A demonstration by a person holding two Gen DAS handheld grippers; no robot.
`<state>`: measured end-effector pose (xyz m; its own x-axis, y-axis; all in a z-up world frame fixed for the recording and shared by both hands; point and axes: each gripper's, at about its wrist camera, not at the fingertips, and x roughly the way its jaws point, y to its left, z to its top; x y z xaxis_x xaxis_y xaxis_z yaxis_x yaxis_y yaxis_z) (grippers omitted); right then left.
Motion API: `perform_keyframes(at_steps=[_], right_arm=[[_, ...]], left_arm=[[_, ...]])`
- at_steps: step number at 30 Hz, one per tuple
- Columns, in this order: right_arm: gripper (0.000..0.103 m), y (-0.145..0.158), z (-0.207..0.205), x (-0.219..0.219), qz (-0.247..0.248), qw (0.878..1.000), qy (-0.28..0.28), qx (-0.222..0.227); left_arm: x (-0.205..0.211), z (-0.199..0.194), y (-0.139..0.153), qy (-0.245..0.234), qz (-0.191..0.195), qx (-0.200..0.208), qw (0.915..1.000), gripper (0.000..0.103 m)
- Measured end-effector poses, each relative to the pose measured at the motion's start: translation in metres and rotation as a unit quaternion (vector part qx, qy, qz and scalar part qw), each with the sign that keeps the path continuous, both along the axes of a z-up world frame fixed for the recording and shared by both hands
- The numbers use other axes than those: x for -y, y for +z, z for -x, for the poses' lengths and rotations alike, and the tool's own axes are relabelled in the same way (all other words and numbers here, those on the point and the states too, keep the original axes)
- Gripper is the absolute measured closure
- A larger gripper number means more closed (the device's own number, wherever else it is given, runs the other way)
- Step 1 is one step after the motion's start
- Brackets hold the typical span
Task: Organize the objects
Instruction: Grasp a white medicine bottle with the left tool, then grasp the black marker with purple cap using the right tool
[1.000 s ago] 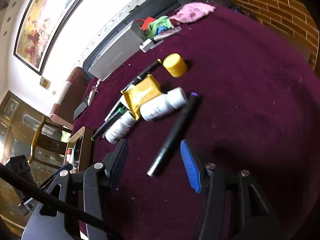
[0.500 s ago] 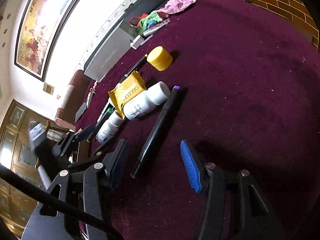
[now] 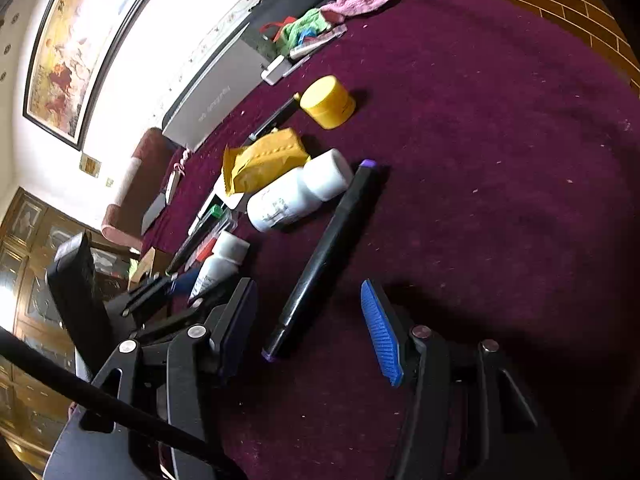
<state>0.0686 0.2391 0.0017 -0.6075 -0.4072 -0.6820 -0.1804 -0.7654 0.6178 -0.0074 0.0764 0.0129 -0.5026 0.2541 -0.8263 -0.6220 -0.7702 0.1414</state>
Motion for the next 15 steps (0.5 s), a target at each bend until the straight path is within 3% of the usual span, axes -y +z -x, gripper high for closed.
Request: perform_keyframes(at_steps=[3,4,6,15], right_arm=[[0.05,0.003,0.005,0.01,-0.04,0.999,-0.001,0.009],[0.05,0.005,0.007,0.014,-0.054,0.998,-0.001,0.011],[0.05,0.007,0.013,0.024,-0.089,0.996,0.0,0.015],[0.051,0.002,0.023,0.066,-0.227,0.973,-0.012,0.037]], left_arm=[[0.0,-0.004,-0.001,0.015,-0.009,-0.013,0.9998,0.064],[0.004,-0.004,0.0,0.02,-0.019,-0.002,0.9996,0.074],[0.016,-0.009,0.004,0.036,-0.045,0.014,0.9982,0.074],[0.079,-0.051,0.034,0.072,-0.151,0.014,0.9858,0.074]])
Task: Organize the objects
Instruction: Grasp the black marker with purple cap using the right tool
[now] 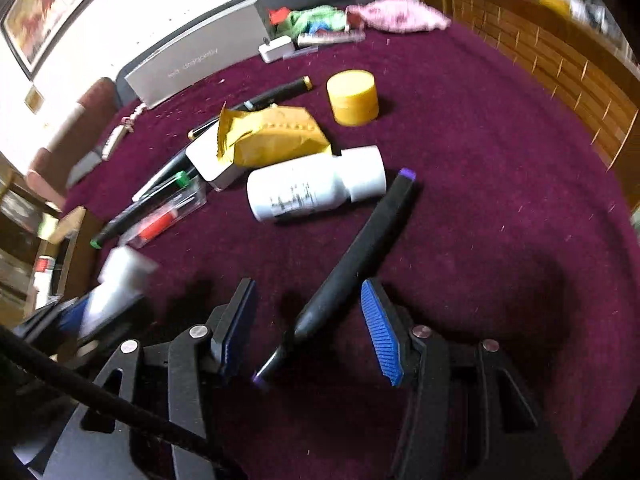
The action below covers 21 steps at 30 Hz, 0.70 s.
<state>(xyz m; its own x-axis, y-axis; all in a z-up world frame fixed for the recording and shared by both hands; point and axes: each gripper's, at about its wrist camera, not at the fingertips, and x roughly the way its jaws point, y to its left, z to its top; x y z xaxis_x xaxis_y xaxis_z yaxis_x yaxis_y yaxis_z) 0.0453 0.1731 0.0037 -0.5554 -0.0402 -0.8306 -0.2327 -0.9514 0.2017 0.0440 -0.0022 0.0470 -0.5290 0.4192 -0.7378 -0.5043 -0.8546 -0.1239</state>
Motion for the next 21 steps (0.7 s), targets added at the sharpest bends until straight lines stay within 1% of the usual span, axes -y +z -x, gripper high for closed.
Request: perform_keyframes(at_steps=[1,2,3,4,5,6,8,12,13,18,21], right_arm=[[0.053,0.0,0.0,0.003,-0.014,1.0,-0.004,-0.002],[0.063,0.0,0.001,0.005,-0.029,1.0,-0.006,-0.001],[0.072,-0.001,0.001,0.007,-0.058,0.998,-0.009,-0.002],[0.075,-0.001,0.001,0.007,-0.062,0.998,-0.009,-0.004],[0.081,0.0,-0.002,0.004,-0.063,0.998,-0.011,-0.007],[0.085,0.0,-0.005,0.001,-0.056,0.998,-0.012,-0.008],[0.089,0.001,-0.01,-0.007,-0.033,0.999,-0.018,-0.01],[0.09,0.002,-0.03,-0.029,0.046,0.998,-0.026,-0.021],[0.09,0.003,-0.03,-0.029,0.056,0.998,-0.026,-0.024],[0.09,0.009,-0.046,-0.031,0.124,0.991,-0.01,-0.041],[0.09,0.009,-0.05,-0.024,0.176,0.983,0.009,-0.044]], left_arm=[[0.006,-0.005,0.003,0.004,-0.01,-0.001,0.9999,0.074],[0.011,-0.01,0.005,0.008,-0.02,-0.001,0.9998,0.074],[0.014,-0.011,0.007,0.01,-0.027,0.0,0.9996,0.074],[0.018,-0.014,0.008,0.013,-0.034,0.001,0.9993,0.074],[0.023,-0.018,0.009,0.017,-0.042,0.001,0.999,0.074],[0.029,-0.02,0.011,0.022,-0.049,0.002,0.9986,0.074],[0.041,-0.024,0.014,0.031,-0.069,0.004,0.9971,0.074],[0.068,-0.031,0.02,0.051,-0.099,0.007,0.9938,0.074],[0.077,-0.034,0.023,0.057,-0.108,0.006,0.9925,0.074],[0.115,-0.043,0.03,0.092,-0.121,-0.008,0.9883,0.074],[0.139,-0.046,0.03,0.12,-0.125,-0.014,0.9847,0.074]])
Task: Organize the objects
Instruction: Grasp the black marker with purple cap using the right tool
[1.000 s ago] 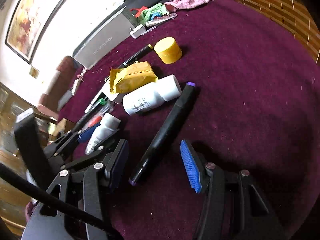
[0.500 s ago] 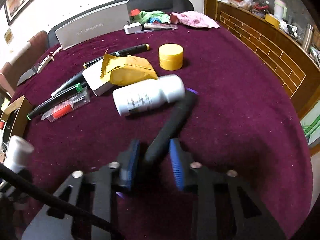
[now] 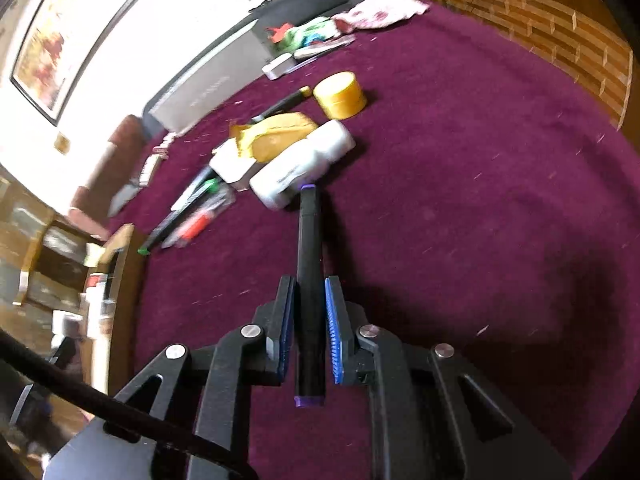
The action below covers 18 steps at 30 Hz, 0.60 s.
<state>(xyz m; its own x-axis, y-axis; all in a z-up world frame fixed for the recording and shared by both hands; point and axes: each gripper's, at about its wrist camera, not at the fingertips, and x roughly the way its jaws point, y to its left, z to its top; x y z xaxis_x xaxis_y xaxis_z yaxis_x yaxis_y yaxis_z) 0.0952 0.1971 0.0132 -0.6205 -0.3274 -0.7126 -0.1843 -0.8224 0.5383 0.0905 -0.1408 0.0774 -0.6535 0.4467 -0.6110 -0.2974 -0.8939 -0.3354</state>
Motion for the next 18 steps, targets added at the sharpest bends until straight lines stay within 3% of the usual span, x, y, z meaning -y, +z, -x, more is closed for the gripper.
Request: perform_keyframes(at_steps=[2,6,8,15,18], right_arm=[[0.09,0.0,-0.001,0.008,0.017,1.0,0.014,0.001],[0.09,-0.001,0.006,0.035,-0.072,0.997,0.033,0.021],[0.09,-0.004,0.01,0.044,-0.09,0.995,0.042,0.027],[0.088,-0.008,0.034,0.08,-0.211,0.975,0.057,0.031],[0.091,-0.007,0.033,0.075,-0.187,0.98,0.055,0.027]], left_arm=[[0.017,-0.002,-0.002,0.019,-0.006,0.004,0.9998,0.074],[0.035,-0.003,-0.007,0.042,-0.01,0.01,0.999,0.074],[0.035,-0.005,-0.008,0.042,-0.009,0.009,0.999,0.074],[0.029,-0.007,-0.006,0.033,-0.012,0.0,0.9994,0.073],[0.038,-0.011,-0.004,0.037,-0.012,-0.006,0.9992,0.074]])
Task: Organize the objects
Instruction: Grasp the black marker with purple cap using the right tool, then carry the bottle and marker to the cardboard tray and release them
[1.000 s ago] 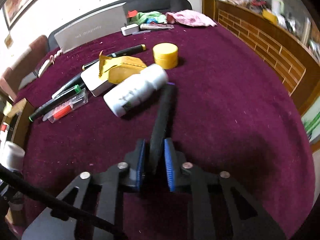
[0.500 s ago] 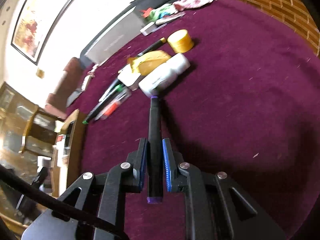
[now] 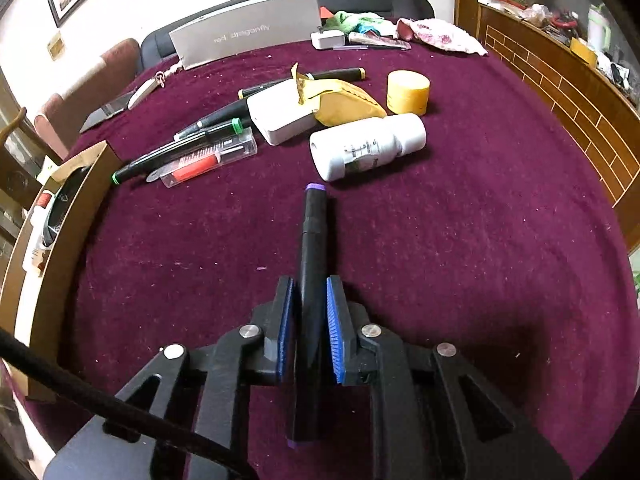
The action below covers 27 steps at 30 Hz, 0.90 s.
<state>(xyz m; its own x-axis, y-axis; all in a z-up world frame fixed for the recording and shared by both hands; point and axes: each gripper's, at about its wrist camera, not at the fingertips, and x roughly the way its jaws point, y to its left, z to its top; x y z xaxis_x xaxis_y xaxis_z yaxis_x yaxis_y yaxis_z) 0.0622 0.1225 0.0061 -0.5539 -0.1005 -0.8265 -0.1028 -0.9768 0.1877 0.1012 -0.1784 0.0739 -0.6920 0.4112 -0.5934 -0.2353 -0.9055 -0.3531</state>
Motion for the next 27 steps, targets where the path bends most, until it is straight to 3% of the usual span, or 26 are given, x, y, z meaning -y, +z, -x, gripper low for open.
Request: perform_keyframes(at_steps=[4,8,14,16,21,27], right_arm=[[0.09,0.01,-0.007,-0.018,0.108,0.994,0.003,-0.012],[0.09,0.031,-0.006,-0.012,0.209,0.977,0.041,-0.022],[0.09,0.052,0.017,0.055,0.304,0.944,0.128,0.002],[0.09,0.053,0.028,0.084,0.318,0.935,0.155,0.015],[0.09,0.049,0.05,0.159,0.308,0.929,0.201,0.047],[0.09,0.026,0.081,0.221,0.269,0.937,0.206,0.085]], left_arm=[[0.018,0.0,0.004,0.023,0.007,-0.008,0.9997,0.073],[0.045,0.002,0.005,0.064,0.026,-0.01,0.9976,0.073],[0.081,0.018,-0.006,0.108,0.064,0.023,0.9918,0.073],[0.089,0.025,-0.012,0.111,0.072,0.035,0.9906,0.073],[0.101,0.052,-0.023,0.113,0.095,0.062,0.9871,0.073],[0.101,0.087,-0.037,0.1,0.135,0.095,0.9813,0.073]])
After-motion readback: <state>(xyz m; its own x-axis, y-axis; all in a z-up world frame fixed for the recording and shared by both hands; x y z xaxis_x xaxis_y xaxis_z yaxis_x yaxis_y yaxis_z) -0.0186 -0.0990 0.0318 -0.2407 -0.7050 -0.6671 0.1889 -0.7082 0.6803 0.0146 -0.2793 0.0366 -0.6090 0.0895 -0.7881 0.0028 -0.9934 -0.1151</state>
